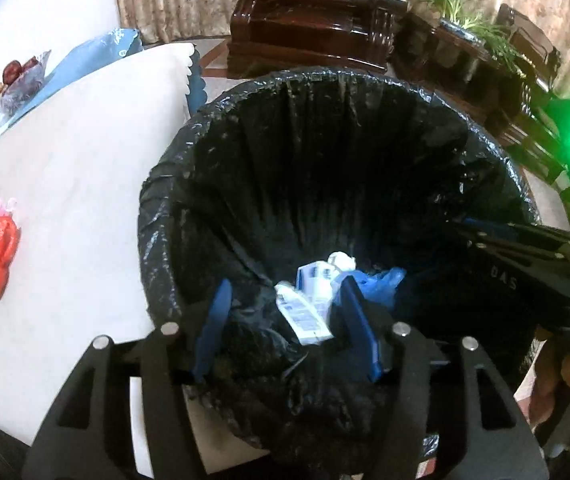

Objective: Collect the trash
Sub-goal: 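Open both grippers to drop the blue bag and tissue into the bin, then return to the pile and grasp the paper cup with the left gripper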

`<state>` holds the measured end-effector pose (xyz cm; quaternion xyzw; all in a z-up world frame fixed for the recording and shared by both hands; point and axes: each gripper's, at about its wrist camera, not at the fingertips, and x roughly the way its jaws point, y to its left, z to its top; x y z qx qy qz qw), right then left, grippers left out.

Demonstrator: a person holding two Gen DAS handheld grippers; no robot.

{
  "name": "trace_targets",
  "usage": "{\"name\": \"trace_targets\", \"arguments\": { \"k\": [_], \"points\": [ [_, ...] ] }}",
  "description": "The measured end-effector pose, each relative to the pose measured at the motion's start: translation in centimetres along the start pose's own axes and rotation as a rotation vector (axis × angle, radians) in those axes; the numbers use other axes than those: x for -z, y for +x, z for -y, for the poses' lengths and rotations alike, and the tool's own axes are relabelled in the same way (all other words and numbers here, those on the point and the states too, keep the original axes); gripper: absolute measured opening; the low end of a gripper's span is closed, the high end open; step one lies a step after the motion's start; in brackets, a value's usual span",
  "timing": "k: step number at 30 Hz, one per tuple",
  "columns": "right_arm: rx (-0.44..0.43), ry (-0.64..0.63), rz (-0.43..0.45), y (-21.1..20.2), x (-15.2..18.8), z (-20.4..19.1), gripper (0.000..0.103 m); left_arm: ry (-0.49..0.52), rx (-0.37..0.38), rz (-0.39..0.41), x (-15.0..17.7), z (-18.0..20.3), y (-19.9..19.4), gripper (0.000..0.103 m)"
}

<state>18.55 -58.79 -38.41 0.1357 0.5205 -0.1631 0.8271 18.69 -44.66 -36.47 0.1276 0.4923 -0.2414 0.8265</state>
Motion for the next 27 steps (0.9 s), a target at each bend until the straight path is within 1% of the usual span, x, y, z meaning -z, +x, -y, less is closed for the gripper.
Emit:
{"name": "trace_targets", "arguments": {
  "k": [4,6,9,12,14,16,18,20,22,23,24,26,27],
  "points": [
    [0.006,-0.014,0.003,-0.8,0.2,0.0,0.021,-0.021,0.012,-0.008,0.3,-0.7,-0.7,0.056],
    [0.008,-0.013,0.011,-1.6,0.1,0.1,0.021,-0.019,0.009,0.007,0.3,-0.9,-1.6,0.057],
    [0.001,-0.016,0.032,-3.3,0.0,-0.3,0.024,-0.015,0.002,0.027,0.5,-1.7,-3.5,0.063],
    [-0.007,-0.027,0.060,-5.6,0.1,-1.8,0.027,-0.036,-0.011,0.069,0.8,-3.7,-6.5,0.066],
    [-0.020,-0.041,0.087,-7.4,0.1,-3.5,0.028,-0.048,-0.015,0.091,1.1,-5.2,-8.3,0.067],
    [-0.029,-0.058,0.112,-9.2,0.3,-5.3,0.032,-0.067,-0.027,0.119,1.7,-7.3,-10.2,0.069],
    [-0.041,-0.074,0.137,-10.8,0.6,-7.4,0.039,-0.088,-0.041,0.140,2.3,-9.6,-12.0,0.071],
    [-0.059,-0.092,0.157,-12.1,0.7,-9.4,0.040,-0.107,-0.062,0.162,3.1,-12.2,-13.7,0.072],
    [-0.067,-0.124,0.178,-13.5,0.8,-12.3,0.040,-0.121,-0.080,0.175,3.7,-14.3,-14.8,0.072],
    [-0.066,-0.137,0.188,-14.0,1.0,-13.3,0.041,-0.134,-0.099,0.186,4.2,-16.1,-15.6,0.074],
    [-0.066,-0.159,0.204,-14.6,1.1,-15.0,0.041,-0.140,-0.115,0.195,4.6,-17.2,-16.2,0.076],
    [-0.082,-0.190,0.219,-15.3,1.5,-17.7,0.041,-0.158,-0.159,0.205,5.6,-20.2,-17.4,0.076],
    [-0.090,-0.203,0.225,-15.5,1.7,-18.8,0.042,-0.166,-0.170,0.206,6.0,-21.4,-17.8,0.076]
  ]
}}
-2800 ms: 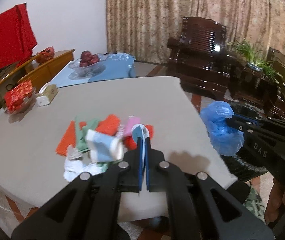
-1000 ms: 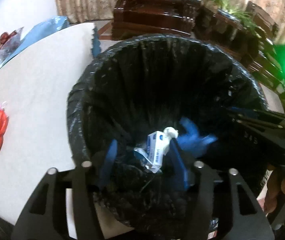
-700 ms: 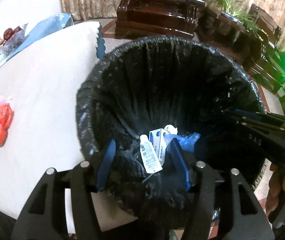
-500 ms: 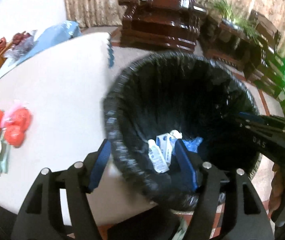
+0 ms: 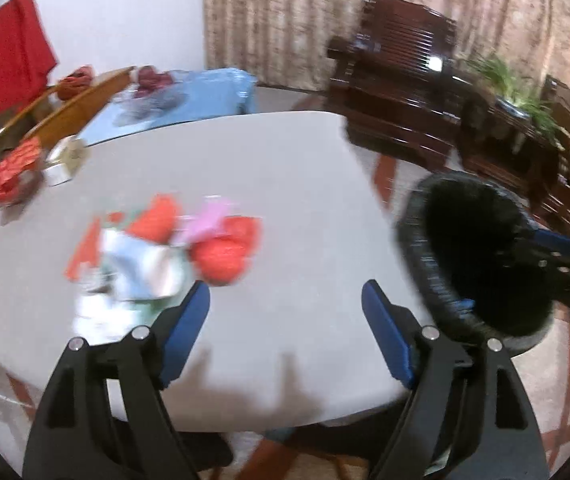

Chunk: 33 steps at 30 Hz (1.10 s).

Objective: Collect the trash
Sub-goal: 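Return to the pile and grasp the paper cup with the left gripper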

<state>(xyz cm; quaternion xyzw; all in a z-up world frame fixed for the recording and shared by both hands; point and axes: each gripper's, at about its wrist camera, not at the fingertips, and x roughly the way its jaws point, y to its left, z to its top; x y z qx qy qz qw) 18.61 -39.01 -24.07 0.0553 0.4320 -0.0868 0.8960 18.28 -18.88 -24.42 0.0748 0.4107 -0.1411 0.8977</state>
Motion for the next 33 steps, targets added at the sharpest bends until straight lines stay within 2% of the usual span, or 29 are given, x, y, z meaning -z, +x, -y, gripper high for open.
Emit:
{"name": "trace_targets", "arguments": {
  "k": [7,10,13,15,19,22,29,33],
  "points": [
    [-0.087,-0.084,0.002,0.9,-0.7,-9.0,0.042,-0.091,-0.119,0.005,1.3,-11.0,-0.7,0.076],
    [-0.111,-0.118,0.012,1.4,-1.0,-12.7,0.042,-0.127,-0.147,0.009,2.0,-15.2,-0.5,0.076],
    [-0.149,-0.124,0.014,2.2,-1.1,-15.3,0.042,-0.139,-0.164,0.012,2.5,-17.7,0.0,0.077],
    [-0.169,-0.130,0.009,2.9,-1.3,-17.2,0.042,-0.155,-0.146,0.009,2.8,-19.0,0.6,0.077],
    [-0.159,-0.166,0.017,4.4,-1.4,-20.3,0.042,-0.145,-0.079,0.012,3.1,-19.0,1.8,0.077],
    [-0.155,-0.177,0.002,5.8,-1.5,-21.2,0.042,-0.134,-0.035,0.009,2.9,-17.6,3.2,0.077],
    [-0.125,-0.143,-0.020,8.8,-1.8,-19.5,0.042,-0.101,0.024,-0.016,2.1,-14.7,7.4,0.077],
    [-0.122,-0.124,-0.040,10.3,-2.1,-18.5,0.042,-0.070,0.019,-0.044,1.8,-13.3,9.8,0.078]
  ]
}}
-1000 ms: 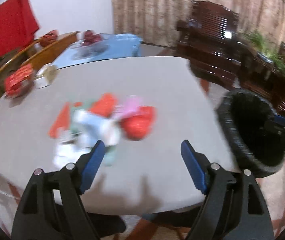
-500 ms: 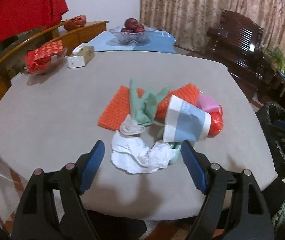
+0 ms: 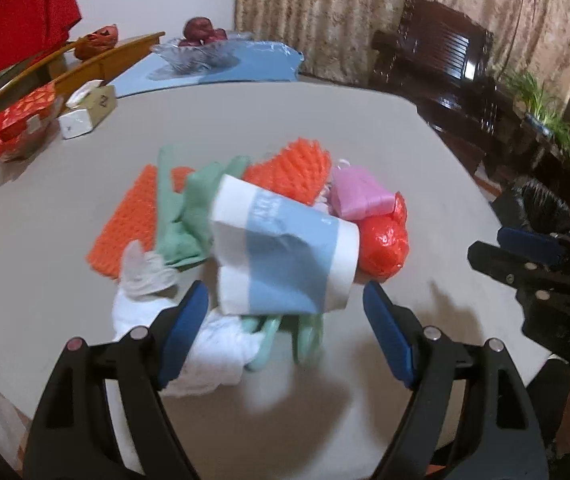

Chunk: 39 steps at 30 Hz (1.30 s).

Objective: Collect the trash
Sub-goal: 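Return to the pile and grasp the paper cup with the left gripper, then grasp the red plastic bag with the right gripper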

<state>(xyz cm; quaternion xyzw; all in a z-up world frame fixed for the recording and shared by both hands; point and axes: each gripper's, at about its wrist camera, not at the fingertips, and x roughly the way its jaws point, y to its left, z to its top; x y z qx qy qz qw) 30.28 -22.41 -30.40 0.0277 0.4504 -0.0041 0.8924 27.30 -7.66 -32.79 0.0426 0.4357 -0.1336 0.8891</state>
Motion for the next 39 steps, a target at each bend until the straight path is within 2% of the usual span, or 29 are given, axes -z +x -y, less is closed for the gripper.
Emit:
{"name": "trace_targets", "arguments": {
  "k": [5,7,8,9,12,18,25,37,39],
  "points": [
    [-0.011,0.009,-0.014,1.2,-0.3,0.7,0.042,-0.004,-0.005,-0.020,-0.4,0.0,1.8,0.077],
    [-0.017,0.012,-0.022,1.6,-0.4,0.8,0.042,-0.002,-0.004,-0.016,-0.6,-0.2,2.0,0.073],
    [-0.017,0.011,-0.023,1.7,-0.4,0.8,0.042,-0.001,0.004,-0.017,-0.7,-0.2,2.1,0.063],
    [-0.018,0.011,-0.024,1.9,-0.5,0.8,0.042,0.000,0.019,-0.019,-0.7,-0.3,2.1,0.048],
    [-0.023,0.006,-0.022,1.9,-0.5,0.4,0.042,0.023,0.029,0.000,-0.7,0.0,1.4,0.035],
    [-0.039,-0.009,-0.017,1.8,-0.8,-1.0,0.042,-0.008,0.050,0.059,-0.3,-1.3,-1.5,0.029],
    [-0.052,-0.024,-0.017,1.9,-0.9,-2.4,0.042,-0.042,0.044,0.088,0.4,-2.8,-3.5,0.027],
    [-0.063,-0.027,-0.048,4.7,-0.9,-3.9,0.041,-0.043,0.020,0.074,0.6,-3.8,-2.7,0.026],
    [-0.065,-0.028,-0.061,5.5,-0.8,-3.9,0.039,-0.044,0.017,0.070,0.7,-3.9,-2.6,0.026]
  ]
}}
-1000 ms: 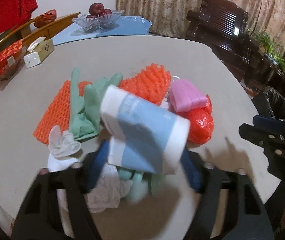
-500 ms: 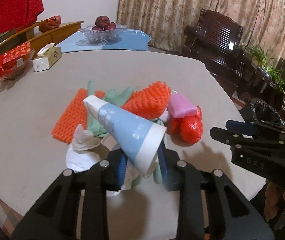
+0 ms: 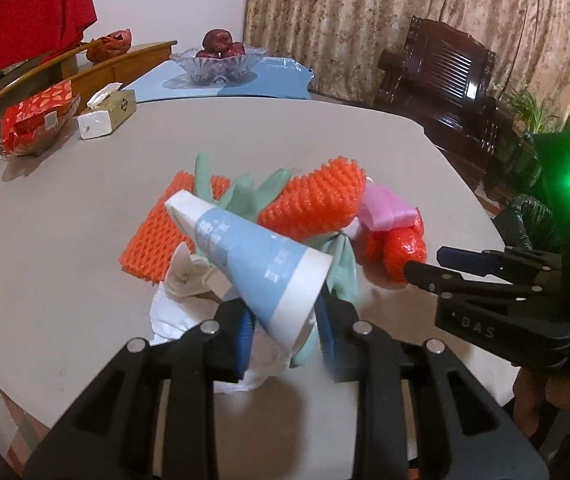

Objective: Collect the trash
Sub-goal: 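Grasp the red plastic bag with the right gripper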

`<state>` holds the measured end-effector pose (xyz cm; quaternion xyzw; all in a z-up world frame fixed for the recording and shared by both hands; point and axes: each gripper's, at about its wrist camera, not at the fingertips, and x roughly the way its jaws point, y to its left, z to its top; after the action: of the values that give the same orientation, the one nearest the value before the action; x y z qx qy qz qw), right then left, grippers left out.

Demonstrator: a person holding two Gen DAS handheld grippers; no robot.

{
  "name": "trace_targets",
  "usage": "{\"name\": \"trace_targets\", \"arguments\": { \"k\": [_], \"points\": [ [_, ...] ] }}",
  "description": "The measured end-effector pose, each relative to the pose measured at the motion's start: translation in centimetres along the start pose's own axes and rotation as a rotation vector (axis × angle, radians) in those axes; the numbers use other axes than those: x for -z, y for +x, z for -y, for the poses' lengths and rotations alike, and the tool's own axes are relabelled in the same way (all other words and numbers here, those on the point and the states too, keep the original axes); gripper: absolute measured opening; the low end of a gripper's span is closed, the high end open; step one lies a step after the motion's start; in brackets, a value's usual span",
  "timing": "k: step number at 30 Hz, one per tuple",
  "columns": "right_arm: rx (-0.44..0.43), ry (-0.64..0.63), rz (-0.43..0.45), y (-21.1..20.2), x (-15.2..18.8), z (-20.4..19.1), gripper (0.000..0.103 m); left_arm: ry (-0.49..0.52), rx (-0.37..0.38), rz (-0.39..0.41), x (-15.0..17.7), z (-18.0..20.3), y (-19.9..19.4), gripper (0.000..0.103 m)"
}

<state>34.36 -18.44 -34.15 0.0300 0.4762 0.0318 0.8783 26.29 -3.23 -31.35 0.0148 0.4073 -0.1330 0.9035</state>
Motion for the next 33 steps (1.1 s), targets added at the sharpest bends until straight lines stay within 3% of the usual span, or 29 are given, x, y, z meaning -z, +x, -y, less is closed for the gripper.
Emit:
{"name": "trace_targets", "arguments": {
  "k": [1,2,4,5,16,33],
  "points": [
    [-0.004,0.001,-0.008,0.3,0.0,0.0,0.032,-0.002,-0.001,-0.002,0.0,-0.1,0.1,0.026],
    [-0.010,0.003,-0.016,0.6,0.0,0.1,0.015,-0.004,-0.002,-0.005,0.0,-0.2,0.2,0.026],
    [-0.023,0.016,-0.024,0.9,0.1,0.4,0.011,-0.002,-0.003,-0.008,0.1,-0.2,0.2,0.026],
    [-0.026,0.020,-0.020,0.7,0.2,0.5,0.002,-0.001,-0.004,-0.008,0.3,-0.1,0.2,0.026],
    [-0.026,0.027,0.033,-3.4,0.8,1.6,0.001,0.011,-0.008,0.002,0.0,0.6,-0.8,0.026],
    [0.016,0.035,0.135,-12.5,1.9,4.6,0.001,0.012,-0.085,0.020,-0.7,4.0,-5.8,0.026]
  ]
}}
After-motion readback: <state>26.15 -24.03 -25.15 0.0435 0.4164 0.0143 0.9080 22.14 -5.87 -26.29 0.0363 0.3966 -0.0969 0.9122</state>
